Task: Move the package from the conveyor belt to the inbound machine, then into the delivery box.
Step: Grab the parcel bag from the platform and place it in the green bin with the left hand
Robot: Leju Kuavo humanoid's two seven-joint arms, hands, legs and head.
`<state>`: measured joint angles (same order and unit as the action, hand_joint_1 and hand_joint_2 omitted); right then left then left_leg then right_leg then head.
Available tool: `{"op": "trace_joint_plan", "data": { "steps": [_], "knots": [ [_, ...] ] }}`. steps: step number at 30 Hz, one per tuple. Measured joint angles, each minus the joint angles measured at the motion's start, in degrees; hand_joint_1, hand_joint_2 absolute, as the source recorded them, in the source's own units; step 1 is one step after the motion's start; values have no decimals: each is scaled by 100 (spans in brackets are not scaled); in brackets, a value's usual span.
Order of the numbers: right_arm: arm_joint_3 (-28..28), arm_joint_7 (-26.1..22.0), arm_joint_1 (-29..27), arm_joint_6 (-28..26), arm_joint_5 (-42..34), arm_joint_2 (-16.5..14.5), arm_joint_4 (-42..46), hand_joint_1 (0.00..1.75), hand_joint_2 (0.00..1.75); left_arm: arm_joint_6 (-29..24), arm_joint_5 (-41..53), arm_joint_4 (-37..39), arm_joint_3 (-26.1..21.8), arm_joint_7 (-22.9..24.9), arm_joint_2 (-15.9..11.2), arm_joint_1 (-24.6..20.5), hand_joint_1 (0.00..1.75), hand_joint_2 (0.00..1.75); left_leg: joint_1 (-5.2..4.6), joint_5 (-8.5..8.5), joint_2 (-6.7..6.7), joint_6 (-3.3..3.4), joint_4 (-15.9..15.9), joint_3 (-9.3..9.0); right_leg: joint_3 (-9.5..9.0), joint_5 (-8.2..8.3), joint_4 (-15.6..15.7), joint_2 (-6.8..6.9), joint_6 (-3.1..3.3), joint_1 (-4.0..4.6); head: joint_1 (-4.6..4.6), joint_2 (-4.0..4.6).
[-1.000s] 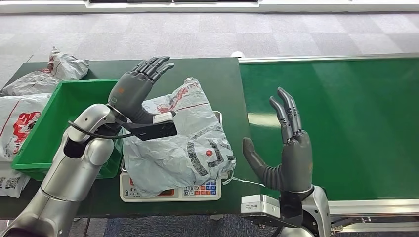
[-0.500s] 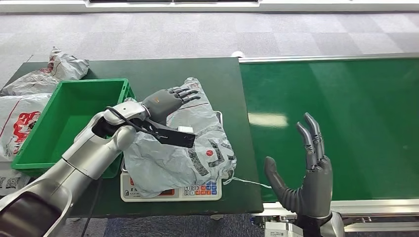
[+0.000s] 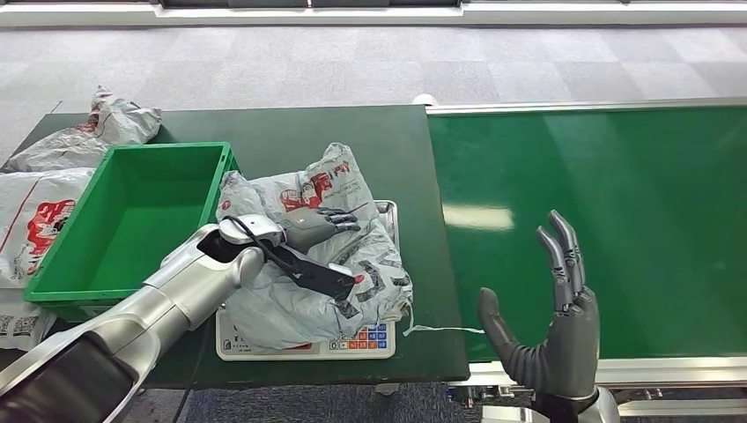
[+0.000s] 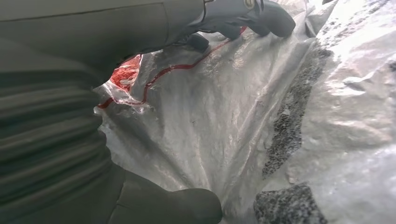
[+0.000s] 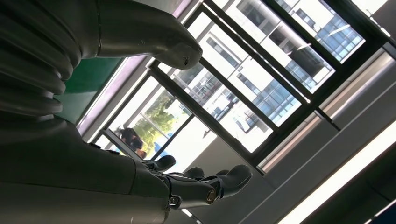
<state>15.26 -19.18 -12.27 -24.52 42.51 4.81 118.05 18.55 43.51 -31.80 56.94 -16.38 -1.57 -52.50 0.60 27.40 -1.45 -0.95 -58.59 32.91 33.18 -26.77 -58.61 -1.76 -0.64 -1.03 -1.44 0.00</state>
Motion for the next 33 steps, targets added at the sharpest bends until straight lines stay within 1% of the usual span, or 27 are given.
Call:
{"op": "trace_joint_plan", "data": {
  "steps": [5,9,11,15,18,24,28,33],
  "knots": [
    [0,-1,82,56,-8,-2,0,0,175,-108,-58,261,58,-32,78,6,0,175,-5,48,-12,11,2,-115,-126,-53,2,20,-4,0,1,0],
    [0,0,111,60,-2,-3,1,0,175,-103,-60,338,75,-42,123,-26,175,175,-5,56,-14,9,1,-138,-148,-59,2,21,-2,1,1,0],
    [0,10,125,68,10,-4,5,0,175,-155,-56,348,110,-54,146,-7,175,175,-5,55,-26,9,1,-139,-150,-62,2,28,-4,0,0,0],
    [-1,28,131,97,-19,-4,34,0,175,-504,-58,338,147,-17,201,72,175,175,-5,52,-64,13,-1,-138,-156,-74,2,53,-10,0,1,0],
    [-4,-10,129,93,-103,-4,35,0,175,-658,-61,290,145,33,174,118,175,175,-6,52,-62,13,-2,-135,-158,-73,1,54,-10,-1,1,0],
    [-14,-36,111,92,-168,-4,34,0,175,-772,-34,104,142,77,-12,159,175,175,-6,52,-50,11,-3,-153,-144,-71,1,37,-9,0,1,0],
    [-27,-54,79,95,-172,-4,34,0,175,-874,-7,-31,131,88,-149,262,175,175,-4,49,-49,6,-2,-167,-134,-71,-1,36,-8,2,0,0],
    [-93,-126,29,95,-183,-4,49,0,175,-1030,122,-383,39,138,-422,449,175,175,-4,48,-41,5,3,-161,-121,-70,-1,26,-5,2,1,0]
  ]
}}
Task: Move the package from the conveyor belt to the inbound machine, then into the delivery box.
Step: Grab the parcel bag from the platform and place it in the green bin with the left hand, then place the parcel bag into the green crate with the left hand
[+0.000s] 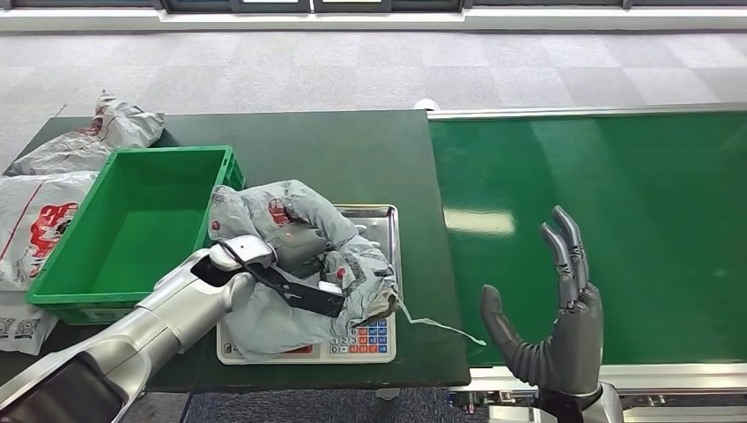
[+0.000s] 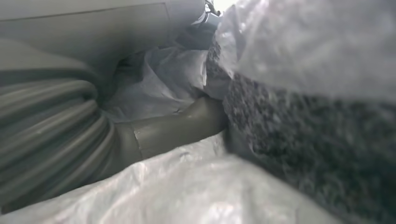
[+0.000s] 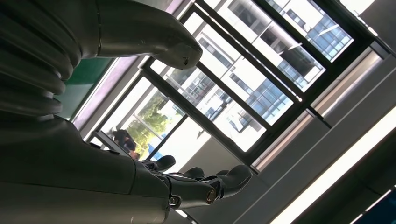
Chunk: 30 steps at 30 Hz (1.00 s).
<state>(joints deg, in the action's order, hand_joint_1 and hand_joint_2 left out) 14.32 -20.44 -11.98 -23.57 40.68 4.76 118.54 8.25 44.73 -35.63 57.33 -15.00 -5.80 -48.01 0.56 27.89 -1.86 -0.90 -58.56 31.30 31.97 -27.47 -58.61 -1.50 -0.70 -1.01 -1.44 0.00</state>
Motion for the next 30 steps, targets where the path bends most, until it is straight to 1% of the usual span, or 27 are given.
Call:
{"op": "trace_joint_plan", "data": {
  "steps": [4,7,9,11,13,16,20,22,24,26,27,30],
  "knots": [
    [-52,-7,-20,2,-5,0,38,0,175,-77,149,-384,-100,86,-254,118,175,175,0,-6,9,-6,0,11,18,8,0,-6,9,0,0,0],
    [-84,-18,-104,-27,-1,0,82,0,175,-329,421,-861,-233,288,-517,225,175,175,2,-15,13,-13,0,30,41,18,-2,-7,14,2,0,0],
    [-126,-42,-196,-60,-7,0,131,0,175,-434,594,-1346,-432,472,-754,296,175,175,5,-24,13,-19,-1,56,68,27,-4,-7,16,3,0,0],
    [-176,-78,-275,-79,-21,0,175,0,175,-403,714,-1873,-755,585,-973,342,175,175,8,-31,12,-22,-2,79,91,34,-5,-6,18,4,0,0],
    [-207,-103,-325,-84,-35,-1,209,0,175,-336,784,-2294,-1057,620,-1132,369,175,175,8,-33,10,-22,-2,89,100,36,-5,-6,19,4,0,0],
    [-225,-109,-345,-84,-39,-2,236,0,175,-309,882,-2665,-1335,619,-1250,437,175,175,8,-33,7,-22,-2,94,103,36,-5,-5,19,4,-1,0],
    [-246,-109,-348,-84,-37,-8,238,0,175,-346,982,-2929,-1529,605,-1306,528,175,175,7,-33,8,-22,-4,101,108,37,-5,-5,17,3,1,0],
    [-262,-105,-387,-90,-19,-20,255,0,175,-635,1121,-3083,-1609,744,-1380,540,175,175,9,-34,12,-24,-5,105,115,41,-5,-6,19,4,1,0],
    [-302,-106,-486,-110,-1,-45,298,0,175,-990,1219,-3421,-1802,986,-1577,461,175,175,18,-39,15,-30,-7,120,131,50,-7,-8,25,12,1,0],
    [-342,-115,-601,-142,0,-66,343,0,175,-1146,1228,-3850,-2175,1161,-1820,284,175,175,25,-44,18,-37,-6,136,148,56,-8,-11,33,18,0,0],
    [-351,-118,-657,-163,3,-73,363,0,175,-1255,1252,-4052,-2436,1264,-1939,208,175,175,26,-44,23,-39,-4,139,153,57,-10,-16,35,19,0,0],
    [-359,-113,-857,-265,51,-94,423,0,175,-1764,1220,-4435,-3414,1474,-2317,94,175,175,30,-43,48,-43,3,140,168,56,-15,-43,37,21,1,0]
  ]
}}
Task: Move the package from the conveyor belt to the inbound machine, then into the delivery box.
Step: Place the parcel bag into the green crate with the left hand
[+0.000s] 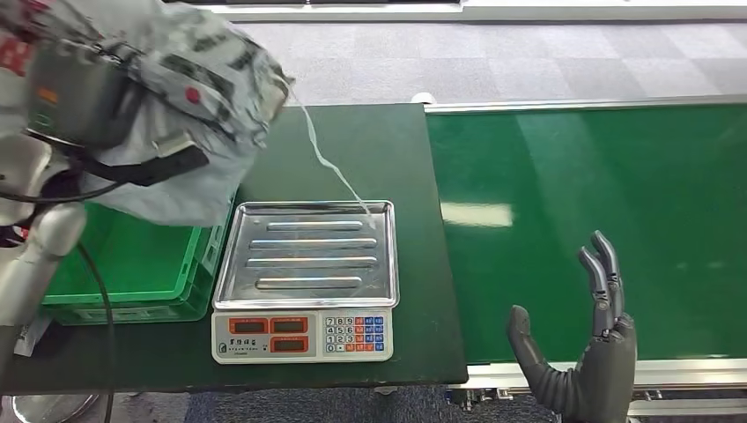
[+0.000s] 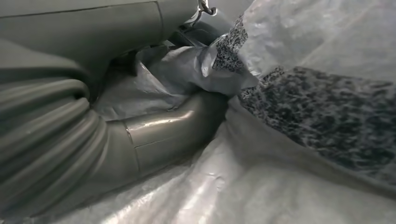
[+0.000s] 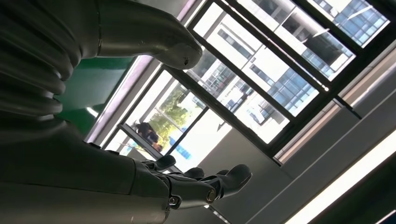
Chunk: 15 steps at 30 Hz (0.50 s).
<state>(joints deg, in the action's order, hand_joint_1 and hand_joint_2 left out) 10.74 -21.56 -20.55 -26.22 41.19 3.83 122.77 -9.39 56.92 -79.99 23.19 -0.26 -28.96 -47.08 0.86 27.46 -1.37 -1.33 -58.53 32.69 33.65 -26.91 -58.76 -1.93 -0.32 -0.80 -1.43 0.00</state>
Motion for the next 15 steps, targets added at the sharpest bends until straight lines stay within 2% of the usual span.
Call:
{"op": "trace_joint_plan", "data": {
  "steps": [3,7,10,15],
  "knots": [
    [0,79,-152,-97,94,-22,45,0,175,-320,14,69,-955,-95,-331,-47,175,175,1,2,20,-4,8,-3,11,-2,-1,-19,5,1,-2,0],
    [12,234,-179,-110,227,-34,66,0,175,-936,451,725,-1940,-80,-572,84,175,175,2,-5,19,-14,14,-5,10,-1,-1,-19,13,2,-3,0],
    [19,279,-181,-114,257,-34,78,0,175,-1189,583,1236,-2429,-154,-650,219,175,175,2,-11,15,-15,13,-3,10,4,-1,-16,17,3,-2,0],
    [25,289,-174,-118,176,-33,83,0,175,-1128,940,1803,-2868,84,-708,402,175,175,-2,-12,11,-13,12,-3,5,7,-1,-9,16,-1,-2,0]
  ]
}}
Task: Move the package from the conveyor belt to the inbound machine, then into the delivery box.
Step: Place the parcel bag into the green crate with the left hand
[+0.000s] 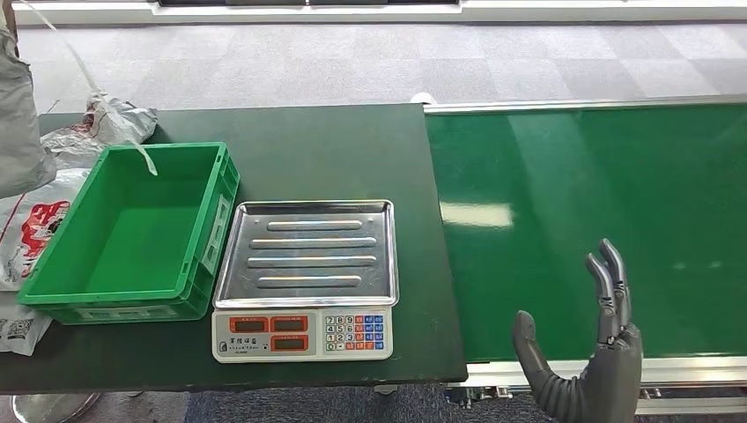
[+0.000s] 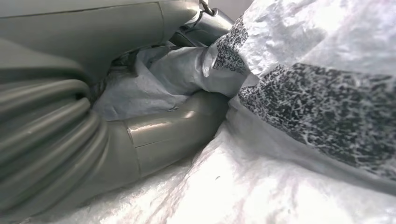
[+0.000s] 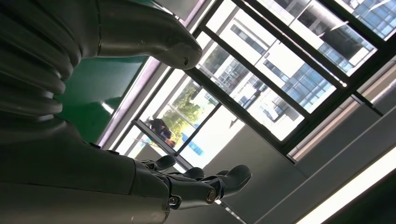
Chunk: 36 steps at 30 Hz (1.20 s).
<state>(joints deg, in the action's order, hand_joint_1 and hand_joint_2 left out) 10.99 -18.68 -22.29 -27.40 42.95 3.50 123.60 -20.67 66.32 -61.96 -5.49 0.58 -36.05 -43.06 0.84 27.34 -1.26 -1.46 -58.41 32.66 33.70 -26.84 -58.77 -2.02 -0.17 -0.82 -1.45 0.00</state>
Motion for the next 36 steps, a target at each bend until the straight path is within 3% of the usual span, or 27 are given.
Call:
{"op": "trace_joint_plan", "data": {
  "steps": [7,19,24,27,28,31,32,36],
  "knots": [
    [3,-64,35,9,-104,0,-2,0,175,15,249,531,-321,30,26,314,175,175,1,0,-1,0,-2,3,5,0,0,2,0,1,0,0],
    [16,-69,63,51,-114,0,-5,0,175,71,266,772,-475,46,64,415,175,175,-1,1,-1,0,-2,3,3,0,0,2,0,-1,1,0],
    [33,-75,127,207,-127,0,-31,0,175,246,286,861,-658,32,205,905,170,175,0,1,5,0,-2,2,9,0,1,-7,0,-3,0,0],
    [33,-92,144,302,-126,0,-33,0,175,578,19,909,-837,-221,406,1213,161,175,-8,1,-1,0,-2,1,6,0,1,-3,-1,-6,-1,0],
    [33,-99,146,324,-134,0,-33,0,175,818,-193,915,-921,-385,509,1342,144,175,-10,1,-2,0,-2,0,5,-1,1,-3,-1,-8,-1,0],
    [33,-144,138,341,-179,0,-33,0,175,1620,-1008,846,-1070,-878,810,1764,38,175,-8,1,1,1,-4,5,11,0,1,-4,-2,-6,0,0],
    [33,-160,135,340,-193,0,-34,0,175,1853,-1253,794,-1077,-965,883,1874,16,175,-7,1,2,1,-5,8,13,1,1,-4,-2,-6,1,0],
    [33,-173,128,333,-187,0,-58,0,175,2515,-1925,515,-1075,-1107,1045,2174,9,175,-8,2,2,2,-6,11,15,2,2,-4,-4,-7,0,0]
  ]
}}
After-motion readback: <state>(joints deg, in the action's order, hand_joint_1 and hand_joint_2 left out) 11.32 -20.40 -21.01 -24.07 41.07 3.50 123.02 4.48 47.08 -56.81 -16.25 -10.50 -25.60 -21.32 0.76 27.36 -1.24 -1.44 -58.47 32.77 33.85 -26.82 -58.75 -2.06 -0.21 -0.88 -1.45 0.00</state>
